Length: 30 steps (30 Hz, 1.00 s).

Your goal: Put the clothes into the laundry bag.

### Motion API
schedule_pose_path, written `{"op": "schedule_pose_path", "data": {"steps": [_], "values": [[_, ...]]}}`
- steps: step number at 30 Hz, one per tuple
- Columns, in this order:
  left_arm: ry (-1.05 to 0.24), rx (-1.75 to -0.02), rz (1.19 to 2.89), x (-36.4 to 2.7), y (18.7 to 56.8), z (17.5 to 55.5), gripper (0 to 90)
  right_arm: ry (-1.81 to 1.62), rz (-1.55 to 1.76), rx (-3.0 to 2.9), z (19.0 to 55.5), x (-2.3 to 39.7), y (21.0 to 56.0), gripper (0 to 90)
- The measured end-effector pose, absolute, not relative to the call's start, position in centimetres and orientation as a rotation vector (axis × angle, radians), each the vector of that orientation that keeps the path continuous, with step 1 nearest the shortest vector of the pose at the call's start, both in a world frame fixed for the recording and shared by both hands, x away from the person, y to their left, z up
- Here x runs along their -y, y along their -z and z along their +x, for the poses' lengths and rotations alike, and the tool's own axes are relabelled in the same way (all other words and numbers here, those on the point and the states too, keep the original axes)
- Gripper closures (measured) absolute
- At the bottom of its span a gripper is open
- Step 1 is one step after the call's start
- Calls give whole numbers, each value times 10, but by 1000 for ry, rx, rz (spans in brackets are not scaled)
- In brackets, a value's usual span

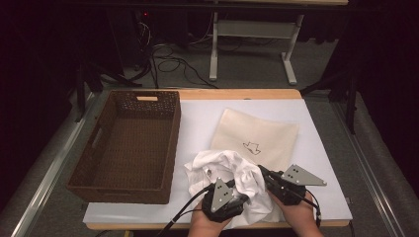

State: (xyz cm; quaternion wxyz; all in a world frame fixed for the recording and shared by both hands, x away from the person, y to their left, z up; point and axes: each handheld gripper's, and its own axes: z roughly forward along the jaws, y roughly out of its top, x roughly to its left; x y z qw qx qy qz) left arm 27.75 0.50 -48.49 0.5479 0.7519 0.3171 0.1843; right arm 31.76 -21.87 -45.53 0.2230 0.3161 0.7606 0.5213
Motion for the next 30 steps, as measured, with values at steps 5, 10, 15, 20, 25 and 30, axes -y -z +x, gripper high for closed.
{"op": "schedule_pose_path", "data": {"steps": [5,10,15,20,25,30], "values": [[-440,-776,1837,11,487,293,726,-1438,867,-2100,317,219,455,890],[-426,-838,1891,23,497,311,724,-1465,852,-2097,314,218,452,890],[-393,-881,1891,30,501,323,667,-1479,833,-2084,313,219,451,890],[-411,-814,1842,18,492,304,405,-1480,857,-2085,315,223,453,889],[-450,-783,1836,-11,483,284,338,-1462,860,-2084,315,222,454,889],[-615,-836,1822,-53,484,275,324,-1453,867,-2084,315,222,455,888]]}}
